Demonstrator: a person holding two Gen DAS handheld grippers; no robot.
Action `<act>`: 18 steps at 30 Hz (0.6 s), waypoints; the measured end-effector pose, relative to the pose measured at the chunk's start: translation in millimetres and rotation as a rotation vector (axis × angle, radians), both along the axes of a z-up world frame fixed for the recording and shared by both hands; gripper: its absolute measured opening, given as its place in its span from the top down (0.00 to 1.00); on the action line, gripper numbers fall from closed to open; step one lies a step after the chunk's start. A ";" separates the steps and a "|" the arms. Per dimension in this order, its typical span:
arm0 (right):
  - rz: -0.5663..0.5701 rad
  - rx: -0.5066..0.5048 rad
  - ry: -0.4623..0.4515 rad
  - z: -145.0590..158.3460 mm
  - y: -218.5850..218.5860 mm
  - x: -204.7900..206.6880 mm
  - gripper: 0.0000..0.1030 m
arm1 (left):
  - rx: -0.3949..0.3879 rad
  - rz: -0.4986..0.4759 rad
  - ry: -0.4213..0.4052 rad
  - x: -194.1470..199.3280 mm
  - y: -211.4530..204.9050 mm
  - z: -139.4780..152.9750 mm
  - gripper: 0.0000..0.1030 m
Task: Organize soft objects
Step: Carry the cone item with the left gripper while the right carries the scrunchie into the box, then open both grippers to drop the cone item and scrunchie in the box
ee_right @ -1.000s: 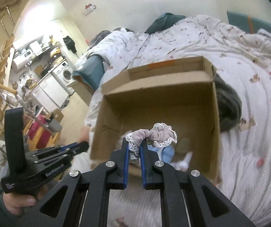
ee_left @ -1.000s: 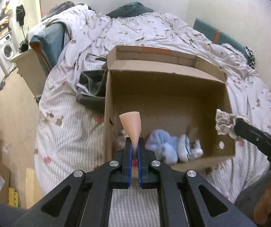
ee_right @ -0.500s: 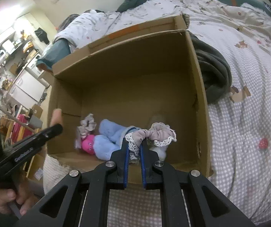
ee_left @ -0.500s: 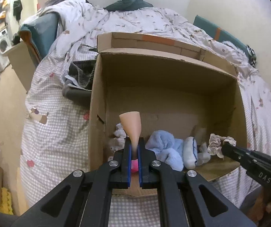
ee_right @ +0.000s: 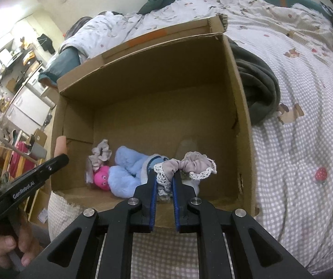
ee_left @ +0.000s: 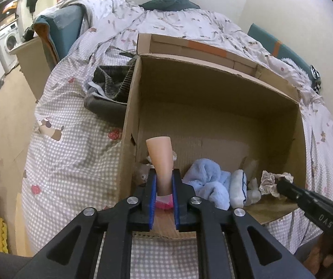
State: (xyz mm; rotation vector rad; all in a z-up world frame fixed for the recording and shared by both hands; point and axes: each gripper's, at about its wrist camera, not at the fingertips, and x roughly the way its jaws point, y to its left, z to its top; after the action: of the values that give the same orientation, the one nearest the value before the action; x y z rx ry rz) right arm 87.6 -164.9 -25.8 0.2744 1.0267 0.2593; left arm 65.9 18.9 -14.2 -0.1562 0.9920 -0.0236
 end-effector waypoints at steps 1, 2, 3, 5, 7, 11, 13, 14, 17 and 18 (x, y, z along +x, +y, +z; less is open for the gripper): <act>-0.002 -0.001 -0.003 0.5 -0.2 -0.1 0.87 | 0.003 -0.002 0.000 -0.2 -0.6 -0.2 0.88; -0.003 -0.001 -0.006 0.9 -0.4 -0.3 0.87 | 0.005 -0.004 0.000 -0.6 -1.2 -0.4 0.83; -0.003 -0.002 -0.008 1.0 -0.2 -0.3 0.85 | 0.004 -0.008 0.001 -0.9 -1.8 -0.3 0.79; -0.004 -0.001 -0.010 1.5 -0.5 -0.4 0.79 | 0.014 -0.007 -0.004 -1.1 -3.6 0.8 0.73; -0.006 0.010 -0.020 3.7 -1.9 -1.0 0.69 | 0.030 -0.008 -0.010 -1.3 -5.4 1.9 0.62; -0.030 0.033 -0.063 10.4 -5.5 -4.9 0.26 | 0.030 -0.002 -0.042 -4.2 -5.9 6.6 0.42; -0.039 0.036 -0.074 13.1 -7.0 -5.2 0.25 | 0.030 0.000 -0.053 -4.7 -6.2 8.2 0.41; -0.038 0.038 -0.070 13.0 -7.1 -4.5 0.22 | 0.031 -0.002 -0.053 -4.5 -6.9 8.2 0.40; -0.050 0.025 -0.047 9.9 -7.1 -2.7 0.04 | 0.038 -0.004 -0.044 -3.6 -8.0 6.8 0.40; -0.054 0.017 -0.039 9.1 -6.9 -2.1 0.04 | 0.040 -0.003 -0.039 -3.3 -8.5 6.3 0.40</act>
State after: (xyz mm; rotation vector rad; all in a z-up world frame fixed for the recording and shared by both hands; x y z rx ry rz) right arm 85.5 -171.8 -16.7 0.3111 0.9775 0.2244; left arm 62.7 10.4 -7.9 -0.1174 0.9529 -0.0094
